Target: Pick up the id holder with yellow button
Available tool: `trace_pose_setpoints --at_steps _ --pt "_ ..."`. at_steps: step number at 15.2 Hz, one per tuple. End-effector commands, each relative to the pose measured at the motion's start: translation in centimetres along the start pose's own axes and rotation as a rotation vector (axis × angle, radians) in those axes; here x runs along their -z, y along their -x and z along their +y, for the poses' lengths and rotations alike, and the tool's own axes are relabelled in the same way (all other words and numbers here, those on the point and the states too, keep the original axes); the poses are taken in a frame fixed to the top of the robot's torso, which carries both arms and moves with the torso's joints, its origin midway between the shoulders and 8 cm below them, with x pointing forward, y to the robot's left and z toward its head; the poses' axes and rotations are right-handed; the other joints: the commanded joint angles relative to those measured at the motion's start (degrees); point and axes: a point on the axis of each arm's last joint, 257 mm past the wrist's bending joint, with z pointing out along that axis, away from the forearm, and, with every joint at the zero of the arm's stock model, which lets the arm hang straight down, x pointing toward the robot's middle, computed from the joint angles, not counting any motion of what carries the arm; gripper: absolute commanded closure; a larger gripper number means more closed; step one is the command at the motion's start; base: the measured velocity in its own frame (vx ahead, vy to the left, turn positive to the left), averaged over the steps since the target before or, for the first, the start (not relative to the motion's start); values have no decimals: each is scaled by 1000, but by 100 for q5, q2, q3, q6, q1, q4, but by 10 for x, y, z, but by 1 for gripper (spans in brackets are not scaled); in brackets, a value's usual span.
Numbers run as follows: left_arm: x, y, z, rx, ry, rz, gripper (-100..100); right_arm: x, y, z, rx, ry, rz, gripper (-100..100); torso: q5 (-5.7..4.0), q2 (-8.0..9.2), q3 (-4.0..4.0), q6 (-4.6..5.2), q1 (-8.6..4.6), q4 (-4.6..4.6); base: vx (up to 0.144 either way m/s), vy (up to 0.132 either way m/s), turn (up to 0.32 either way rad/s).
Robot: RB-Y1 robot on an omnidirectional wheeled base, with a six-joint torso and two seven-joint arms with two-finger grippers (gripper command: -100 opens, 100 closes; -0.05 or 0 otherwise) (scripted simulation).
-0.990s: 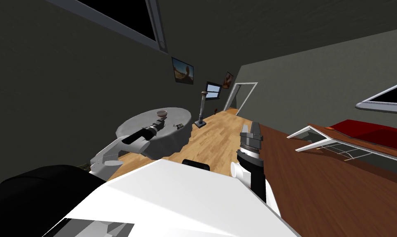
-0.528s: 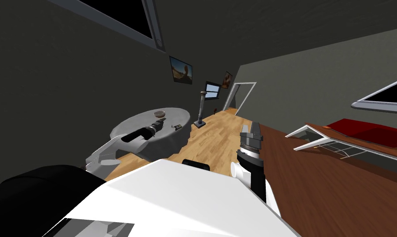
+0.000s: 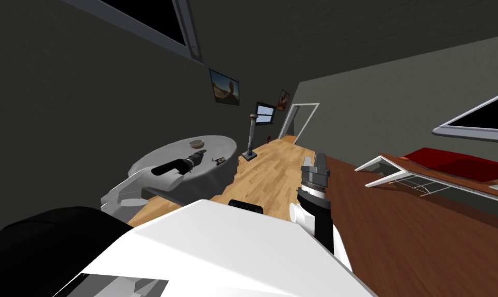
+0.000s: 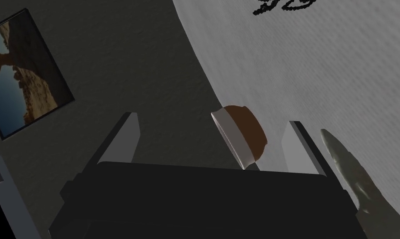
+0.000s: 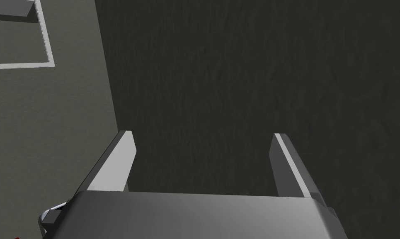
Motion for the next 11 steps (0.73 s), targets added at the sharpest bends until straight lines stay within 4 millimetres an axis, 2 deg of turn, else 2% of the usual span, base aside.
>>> trace_pose_setpoints --at_steps 1,11 --pt "1 3 10 -3 45 -2 -100 0 0 0 0 0 0 0 0 0 0 0 0 0 52 -22 -34" --pt "11 9 36 -16 183 -2 -100 0 0 0 0 0 0 0 0 3 2 -1 0 0 39 -14 -28"
